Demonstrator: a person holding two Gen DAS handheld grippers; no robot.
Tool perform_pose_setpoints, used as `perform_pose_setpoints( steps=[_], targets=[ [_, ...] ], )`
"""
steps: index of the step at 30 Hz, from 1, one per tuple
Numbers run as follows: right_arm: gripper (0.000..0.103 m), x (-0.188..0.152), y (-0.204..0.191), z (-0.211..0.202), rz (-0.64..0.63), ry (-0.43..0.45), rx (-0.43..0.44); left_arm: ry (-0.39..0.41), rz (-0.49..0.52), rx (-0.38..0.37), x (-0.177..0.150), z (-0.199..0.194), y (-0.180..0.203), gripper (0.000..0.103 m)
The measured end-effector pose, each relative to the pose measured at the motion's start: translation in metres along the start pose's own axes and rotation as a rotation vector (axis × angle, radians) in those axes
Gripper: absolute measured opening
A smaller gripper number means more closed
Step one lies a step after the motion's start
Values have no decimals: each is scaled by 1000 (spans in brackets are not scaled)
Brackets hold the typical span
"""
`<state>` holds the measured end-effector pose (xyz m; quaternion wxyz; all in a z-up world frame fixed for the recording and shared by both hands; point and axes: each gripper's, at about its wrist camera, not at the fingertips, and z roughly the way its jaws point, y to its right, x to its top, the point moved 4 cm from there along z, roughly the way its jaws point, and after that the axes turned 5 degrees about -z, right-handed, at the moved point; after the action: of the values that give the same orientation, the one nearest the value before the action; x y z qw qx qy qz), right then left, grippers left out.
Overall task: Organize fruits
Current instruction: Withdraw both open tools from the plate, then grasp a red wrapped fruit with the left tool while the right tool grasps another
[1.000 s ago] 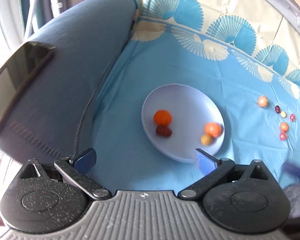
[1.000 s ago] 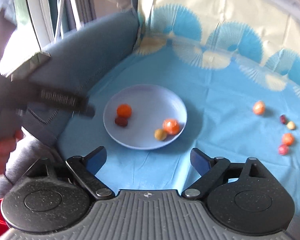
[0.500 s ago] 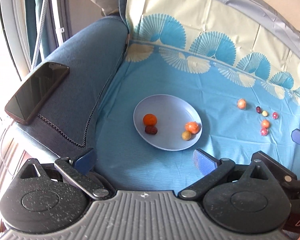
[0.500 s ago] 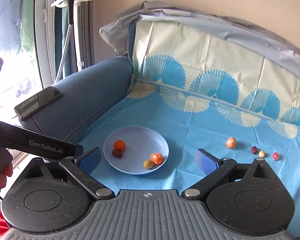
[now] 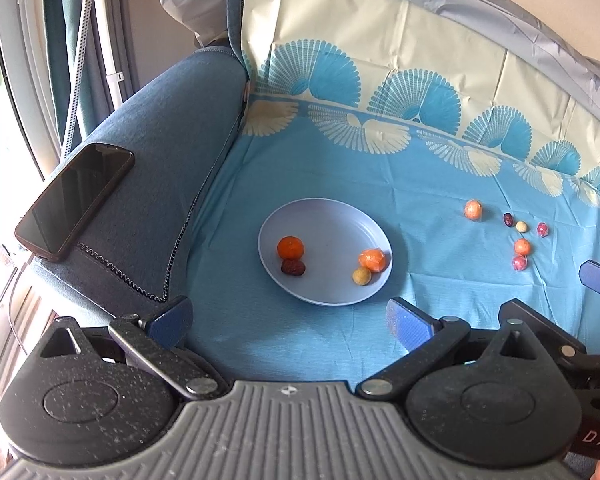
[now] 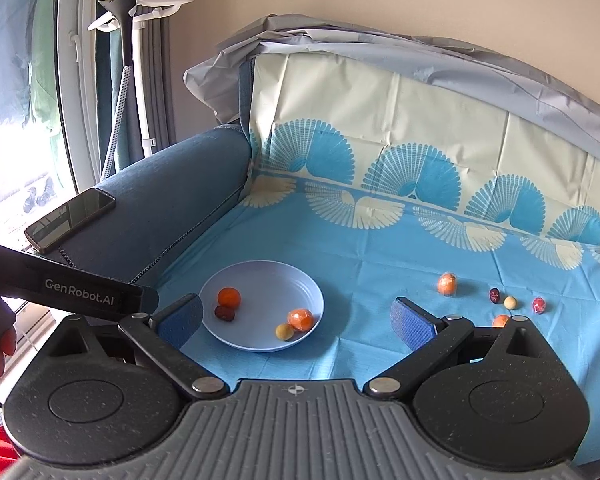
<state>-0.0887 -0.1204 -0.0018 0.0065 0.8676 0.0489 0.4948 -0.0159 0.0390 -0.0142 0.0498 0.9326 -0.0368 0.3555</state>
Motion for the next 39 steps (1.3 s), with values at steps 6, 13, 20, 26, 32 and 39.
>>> perform_pose_setpoints(
  steps=[6, 13, 20, 26, 32, 39],
  targets=[
    [100, 0, -2, 2, 1, -5, 3, -2, -2, 5, 1, 1, -2, 103],
    [100, -1, -2, 4, 13, -12, 9, -3, 11, 9, 0, 3, 1, 103],
    [100, -3, 12, 5, 62, -8, -9, -25, 49, 24, 1, 11, 15, 103],
    [100, -9, 29, 8, 115, -12, -31, -34, 87, 26, 4, 17, 33, 103],
    [100, -16, 53, 12, 163, -12, -71, -49, 125, 22, 6, 28, 53, 103],
    [100, -24, 94, 20, 218, -22, -129, -83, 165, 15, 10, 47, 86, 103]
  ],
)
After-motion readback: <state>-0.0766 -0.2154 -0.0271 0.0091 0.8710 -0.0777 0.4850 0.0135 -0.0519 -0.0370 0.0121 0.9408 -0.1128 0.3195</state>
